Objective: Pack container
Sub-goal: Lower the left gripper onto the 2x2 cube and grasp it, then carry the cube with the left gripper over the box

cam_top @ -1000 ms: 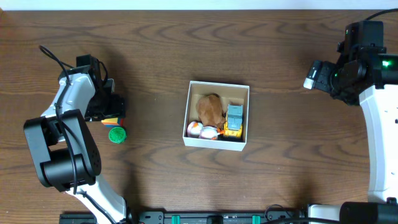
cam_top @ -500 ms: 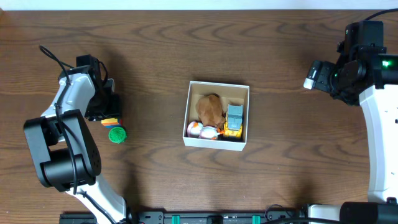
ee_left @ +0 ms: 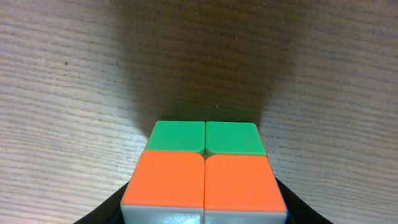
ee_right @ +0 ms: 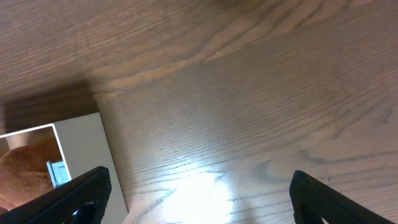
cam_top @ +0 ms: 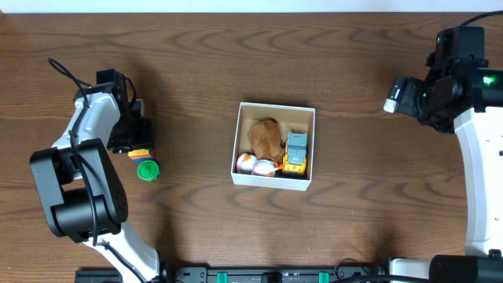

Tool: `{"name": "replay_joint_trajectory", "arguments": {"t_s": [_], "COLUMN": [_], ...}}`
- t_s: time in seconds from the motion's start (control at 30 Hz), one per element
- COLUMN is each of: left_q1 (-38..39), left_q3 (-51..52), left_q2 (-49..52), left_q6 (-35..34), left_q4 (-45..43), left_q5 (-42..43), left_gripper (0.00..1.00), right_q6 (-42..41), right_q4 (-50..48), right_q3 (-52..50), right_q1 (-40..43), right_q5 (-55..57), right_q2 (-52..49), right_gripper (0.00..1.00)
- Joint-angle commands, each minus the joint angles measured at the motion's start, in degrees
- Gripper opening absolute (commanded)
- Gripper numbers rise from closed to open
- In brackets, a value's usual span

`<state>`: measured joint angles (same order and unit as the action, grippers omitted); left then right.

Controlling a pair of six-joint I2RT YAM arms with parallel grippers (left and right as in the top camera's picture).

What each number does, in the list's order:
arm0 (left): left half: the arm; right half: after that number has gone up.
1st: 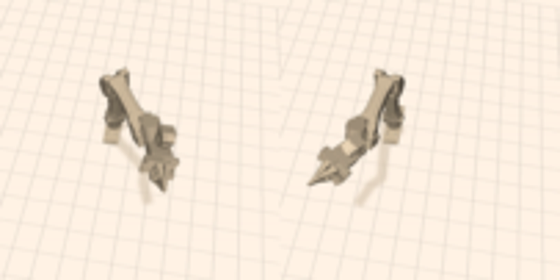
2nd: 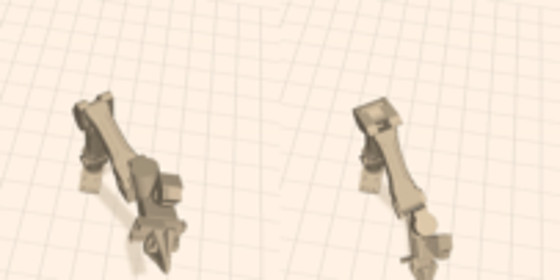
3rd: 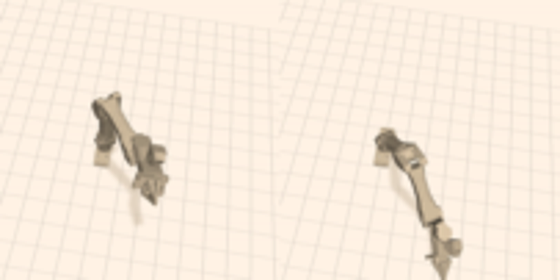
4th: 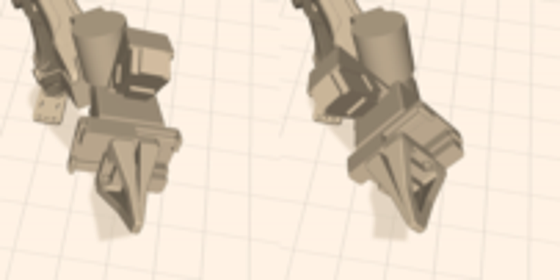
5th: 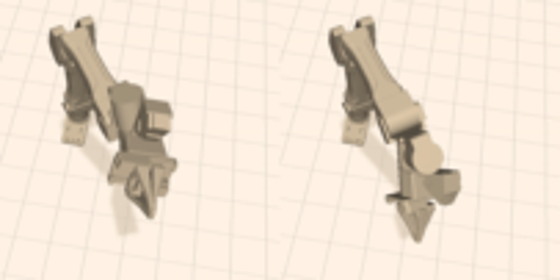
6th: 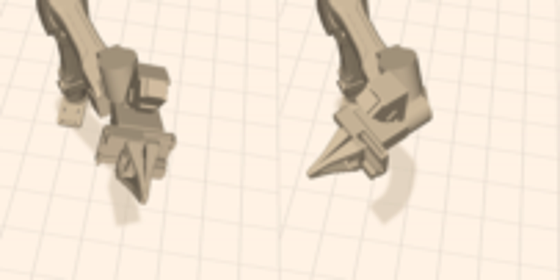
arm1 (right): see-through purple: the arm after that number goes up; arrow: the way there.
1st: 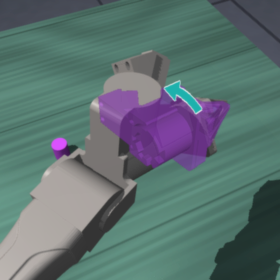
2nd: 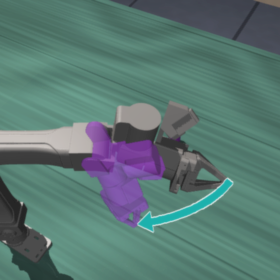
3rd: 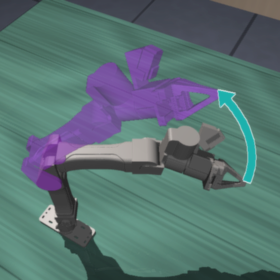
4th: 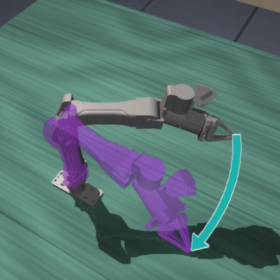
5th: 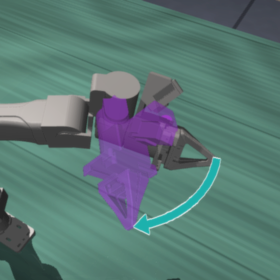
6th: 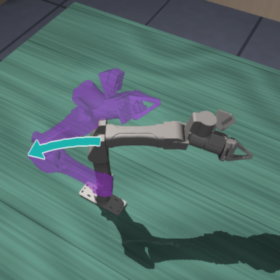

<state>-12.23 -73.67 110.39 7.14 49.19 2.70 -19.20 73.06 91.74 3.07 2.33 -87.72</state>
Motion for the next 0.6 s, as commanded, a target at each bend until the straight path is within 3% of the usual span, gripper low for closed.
{"name": "replay_joint_trajectory", "arguments": {"t_s": [0.0,0.1,0.23,0.4,0.57], "left_q1": [1.1,3.5,9.7,22.9,35.2], "left_q3": [-3.0,-5.7,-8.3,-8.3,-8.3], "left_q2": [-5.2,-9.7,-17.2,-26.1,-28.0], "left_q6": [-2.1,-2.1,-2.1,-2.1,-2.2], "left_q4": [1.2,3.8,6.3,6.3,4.9], "left_q5": [1.7,3.3,3.3,3.3,3.3], "left_gripper": [0.25,0.2,0.19,0.19,0.19], "right_q6": [0.7,0.6,0.6,0.6,0.6], "right_q4": [0.1,0.2,0.2,0.3,0.4], "right_q3": [-0.4,-0.4,-0.4,-0.4,-0.4], "right_q1": [0.3,0.3,0.3,0.3,0.3], "right_q5": [0.0,0.0,0.0,0.0,-0.1], "right_q2": [0.0,0.0,0.0,0.0,0.0], "right_gripper": [0.93,0.93,0.93,0.93,0.93]}}
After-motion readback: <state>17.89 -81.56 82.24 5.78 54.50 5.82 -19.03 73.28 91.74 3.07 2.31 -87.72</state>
